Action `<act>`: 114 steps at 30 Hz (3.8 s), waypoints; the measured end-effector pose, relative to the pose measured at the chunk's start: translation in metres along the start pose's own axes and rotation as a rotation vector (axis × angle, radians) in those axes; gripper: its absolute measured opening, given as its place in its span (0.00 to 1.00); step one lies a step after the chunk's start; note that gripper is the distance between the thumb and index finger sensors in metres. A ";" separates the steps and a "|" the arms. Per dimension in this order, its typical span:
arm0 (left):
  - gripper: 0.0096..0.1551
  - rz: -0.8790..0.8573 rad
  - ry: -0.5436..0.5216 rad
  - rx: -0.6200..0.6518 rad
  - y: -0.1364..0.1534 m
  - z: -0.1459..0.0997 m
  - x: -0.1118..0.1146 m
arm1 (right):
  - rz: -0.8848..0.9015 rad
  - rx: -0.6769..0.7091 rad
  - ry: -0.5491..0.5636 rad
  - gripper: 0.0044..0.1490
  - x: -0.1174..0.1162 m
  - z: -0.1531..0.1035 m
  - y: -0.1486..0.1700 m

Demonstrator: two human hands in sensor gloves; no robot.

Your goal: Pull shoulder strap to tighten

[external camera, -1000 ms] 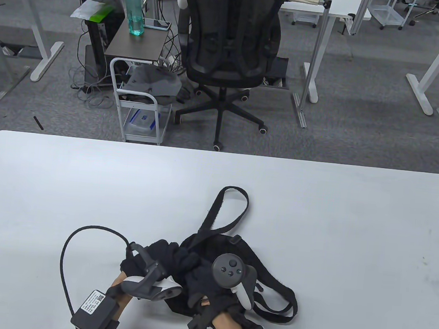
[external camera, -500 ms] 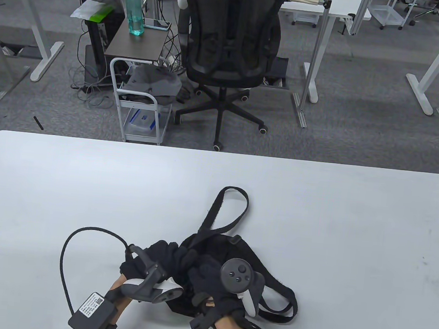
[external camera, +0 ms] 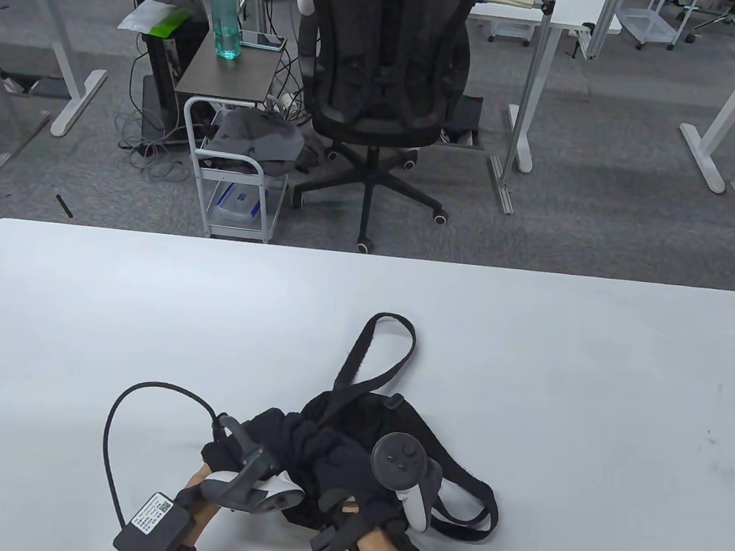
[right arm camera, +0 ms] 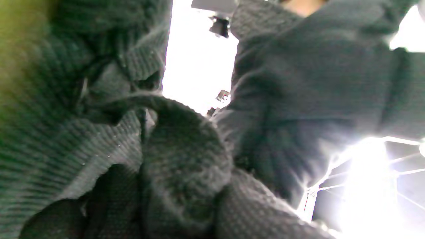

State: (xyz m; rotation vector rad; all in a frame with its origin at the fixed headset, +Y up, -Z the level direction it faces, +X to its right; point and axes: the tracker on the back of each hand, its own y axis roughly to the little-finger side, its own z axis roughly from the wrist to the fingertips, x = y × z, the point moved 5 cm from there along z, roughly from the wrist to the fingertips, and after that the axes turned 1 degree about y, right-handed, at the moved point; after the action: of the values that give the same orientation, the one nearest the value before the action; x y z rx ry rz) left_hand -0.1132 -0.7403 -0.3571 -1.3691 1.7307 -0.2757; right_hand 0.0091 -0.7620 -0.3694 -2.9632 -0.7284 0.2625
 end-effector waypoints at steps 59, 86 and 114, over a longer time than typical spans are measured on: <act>0.37 0.094 -0.025 0.046 -0.012 -0.001 -0.004 | -0.084 0.014 -0.051 0.24 0.000 -0.014 -0.007; 0.37 0.106 -0.010 0.052 -0.010 -0.002 -0.004 | -0.116 0.026 -0.084 0.23 -0.001 -0.016 -0.009; 0.38 0.146 -0.026 0.093 -0.018 -0.008 -0.008 | -0.070 0.014 -0.097 0.23 0.003 -0.016 -0.004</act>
State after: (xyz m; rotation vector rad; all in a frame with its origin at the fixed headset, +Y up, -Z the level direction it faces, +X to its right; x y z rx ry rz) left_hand -0.1077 -0.7422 -0.3367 -1.1686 1.7639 -0.2527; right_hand 0.0123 -0.7576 -0.3535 -2.9223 -0.8355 0.4066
